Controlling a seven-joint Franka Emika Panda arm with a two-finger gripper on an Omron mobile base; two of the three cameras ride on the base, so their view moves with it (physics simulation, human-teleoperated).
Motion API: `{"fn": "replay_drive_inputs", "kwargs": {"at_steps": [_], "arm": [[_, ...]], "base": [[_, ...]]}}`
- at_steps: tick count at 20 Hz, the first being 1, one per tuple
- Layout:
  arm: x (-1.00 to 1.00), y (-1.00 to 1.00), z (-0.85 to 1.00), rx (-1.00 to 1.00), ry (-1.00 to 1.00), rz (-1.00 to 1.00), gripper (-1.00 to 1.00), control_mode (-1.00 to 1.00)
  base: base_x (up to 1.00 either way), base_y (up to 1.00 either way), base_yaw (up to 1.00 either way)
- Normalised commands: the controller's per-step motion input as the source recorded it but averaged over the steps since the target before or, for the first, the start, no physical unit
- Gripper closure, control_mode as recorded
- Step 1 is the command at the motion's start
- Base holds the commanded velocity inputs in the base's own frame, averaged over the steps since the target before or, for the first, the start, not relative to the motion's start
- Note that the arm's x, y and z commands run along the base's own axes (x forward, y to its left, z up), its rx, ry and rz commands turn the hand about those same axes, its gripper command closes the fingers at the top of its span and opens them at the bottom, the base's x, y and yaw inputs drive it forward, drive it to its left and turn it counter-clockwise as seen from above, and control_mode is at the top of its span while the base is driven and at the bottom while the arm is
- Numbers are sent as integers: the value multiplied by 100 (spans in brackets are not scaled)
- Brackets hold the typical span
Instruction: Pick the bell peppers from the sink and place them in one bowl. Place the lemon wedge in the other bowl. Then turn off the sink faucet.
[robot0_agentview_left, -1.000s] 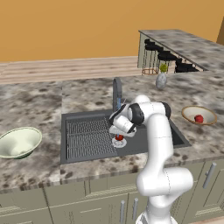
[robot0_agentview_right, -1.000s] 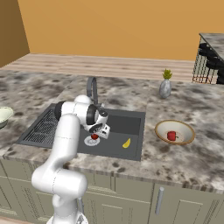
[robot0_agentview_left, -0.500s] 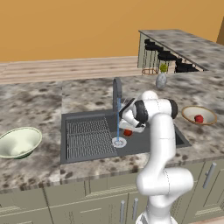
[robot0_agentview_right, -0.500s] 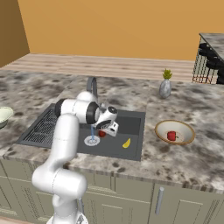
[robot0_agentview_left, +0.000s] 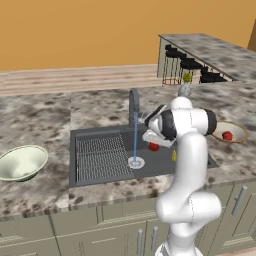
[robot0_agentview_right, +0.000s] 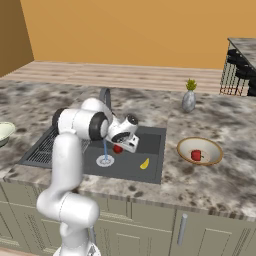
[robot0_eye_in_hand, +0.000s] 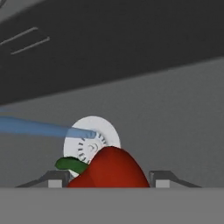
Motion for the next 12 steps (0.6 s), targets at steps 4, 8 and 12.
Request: {"fn": "replay_drive_inputs", "kwargs": {"at_steps": [4,8,12], "arm": [[-59,0,75,0,-13,1,100,-100],[-56,0,75,0,-10,0,100,-100],[-48,-5,79,0,-1,0,100,-100]], "base": [[0,0,0],[0,0,0],[0,0,0]]}}
